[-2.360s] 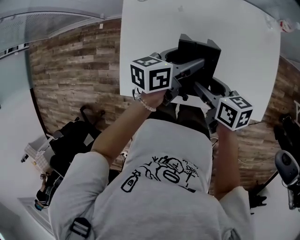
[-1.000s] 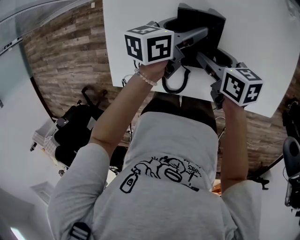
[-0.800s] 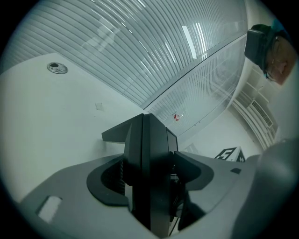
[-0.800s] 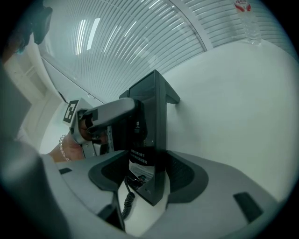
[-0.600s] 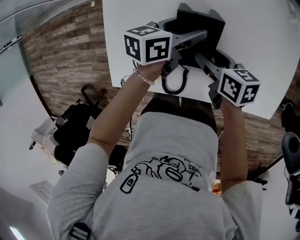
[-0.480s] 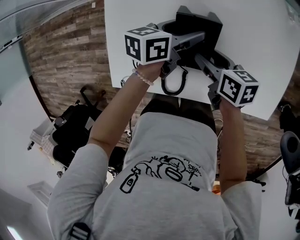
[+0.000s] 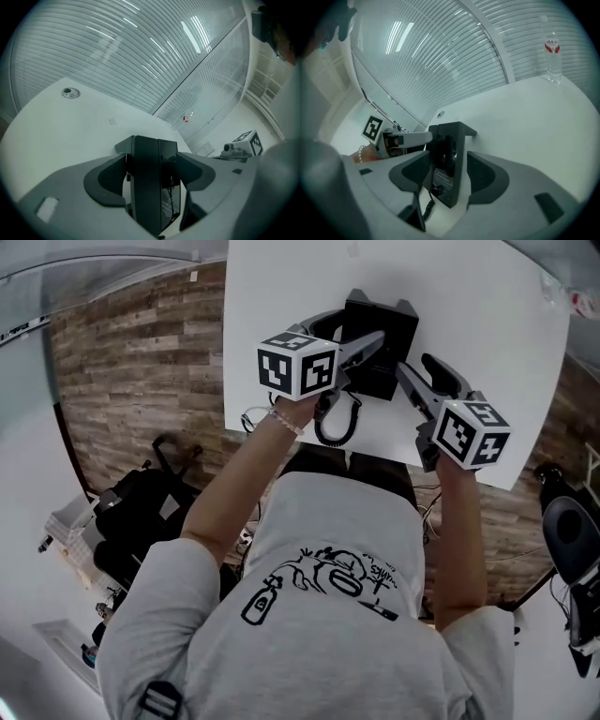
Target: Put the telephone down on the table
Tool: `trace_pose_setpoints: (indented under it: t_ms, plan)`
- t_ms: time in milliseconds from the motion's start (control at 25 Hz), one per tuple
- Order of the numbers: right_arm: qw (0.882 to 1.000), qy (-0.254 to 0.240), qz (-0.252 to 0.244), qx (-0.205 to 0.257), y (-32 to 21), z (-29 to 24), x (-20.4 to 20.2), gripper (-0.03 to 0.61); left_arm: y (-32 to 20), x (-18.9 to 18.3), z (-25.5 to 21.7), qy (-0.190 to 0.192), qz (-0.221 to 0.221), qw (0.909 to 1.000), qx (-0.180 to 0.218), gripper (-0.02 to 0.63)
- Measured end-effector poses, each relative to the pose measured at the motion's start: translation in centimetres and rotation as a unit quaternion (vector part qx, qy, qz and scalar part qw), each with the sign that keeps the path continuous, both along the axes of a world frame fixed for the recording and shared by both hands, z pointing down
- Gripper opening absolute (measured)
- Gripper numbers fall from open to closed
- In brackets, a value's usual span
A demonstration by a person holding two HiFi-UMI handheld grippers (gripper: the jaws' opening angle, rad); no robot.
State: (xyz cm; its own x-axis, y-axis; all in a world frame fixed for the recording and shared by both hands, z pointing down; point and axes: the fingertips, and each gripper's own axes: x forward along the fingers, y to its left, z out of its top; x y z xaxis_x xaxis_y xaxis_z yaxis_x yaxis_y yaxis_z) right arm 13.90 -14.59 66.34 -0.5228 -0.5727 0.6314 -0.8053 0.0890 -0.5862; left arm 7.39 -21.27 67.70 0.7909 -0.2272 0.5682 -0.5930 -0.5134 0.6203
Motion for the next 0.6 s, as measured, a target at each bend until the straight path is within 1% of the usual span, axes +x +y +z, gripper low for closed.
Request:
trace_pose_setpoints:
  t_ms: [120,320,440,600]
  plan:
    - [1.000,0.014,0.000,0.021,-0.3,-2.2,1.1,0.238,-0.1,-0.3,-1.7,0.000,-0.007,0.9999,0.008,0.321]
    - [0.997,0.039,-0.011,0.058,-0.7,-6.0,1.8,0.238,0.2,-1.1,-4.9,0.006,-0.018,0.9995,0.024,0.320]
    - [0.995,0.052,-0.011,0.079,-1.0,-8.2,2.0,0.236,0.7,-1.4,-6.9,0.017,-0.021,0.9992,0.030,0.319]
    - [0.992,0.067,-0.013,0.103,-1.0,-11.0,2.0,0.224,1.4,-1.4,-10.2,0.042,-0.022,0.9982,0.037,0.319]
